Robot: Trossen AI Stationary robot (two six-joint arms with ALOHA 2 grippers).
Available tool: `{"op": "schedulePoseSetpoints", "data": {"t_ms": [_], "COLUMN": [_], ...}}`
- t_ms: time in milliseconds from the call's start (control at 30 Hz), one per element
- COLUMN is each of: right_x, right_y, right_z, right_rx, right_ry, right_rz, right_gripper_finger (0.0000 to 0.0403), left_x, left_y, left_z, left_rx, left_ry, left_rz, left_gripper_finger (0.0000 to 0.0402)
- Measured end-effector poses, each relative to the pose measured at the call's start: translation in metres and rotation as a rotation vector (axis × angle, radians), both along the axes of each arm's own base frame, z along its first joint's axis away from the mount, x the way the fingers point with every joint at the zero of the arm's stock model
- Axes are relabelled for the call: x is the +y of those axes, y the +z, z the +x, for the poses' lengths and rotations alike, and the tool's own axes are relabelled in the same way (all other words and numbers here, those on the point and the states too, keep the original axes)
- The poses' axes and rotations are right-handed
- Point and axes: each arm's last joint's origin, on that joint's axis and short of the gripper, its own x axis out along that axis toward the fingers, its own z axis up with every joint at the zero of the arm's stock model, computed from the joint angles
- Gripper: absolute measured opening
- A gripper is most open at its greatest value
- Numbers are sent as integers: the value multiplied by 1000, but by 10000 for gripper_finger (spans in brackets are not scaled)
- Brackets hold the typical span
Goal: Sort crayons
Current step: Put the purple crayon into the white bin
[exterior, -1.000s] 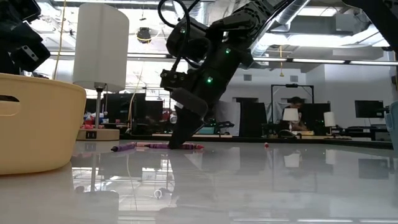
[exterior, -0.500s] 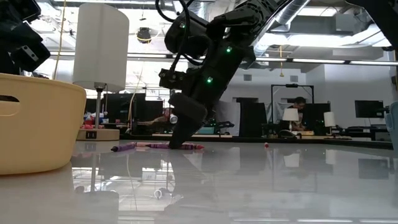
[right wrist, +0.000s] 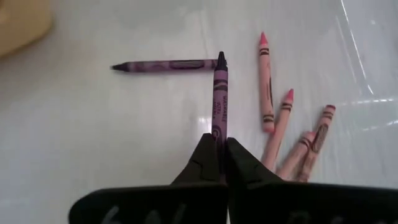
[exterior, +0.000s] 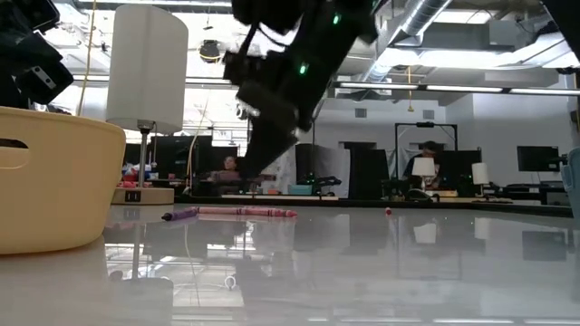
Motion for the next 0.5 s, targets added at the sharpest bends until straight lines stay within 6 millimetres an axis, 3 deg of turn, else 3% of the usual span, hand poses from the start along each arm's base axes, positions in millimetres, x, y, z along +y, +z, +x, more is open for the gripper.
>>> {"op": "schedulePoseSetpoints", "data": {"t_ms": [200, 500], "right_x": [38, 102], "right_y": [38, 64], "right_z": [-35, -133], "right_rx": [67, 334], "right_ry": [-31, -345], "right_rz": [32, 69], "right_gripper_finger": [1, 1], "left_x": [0, 0], "left_y": [0, 0], "left_z": [0, 0], "left_rx": [0, 0], "left_ry": [0, -1], "left_rz": [0, 0], "left_gripper_finger": [0, 0]}}
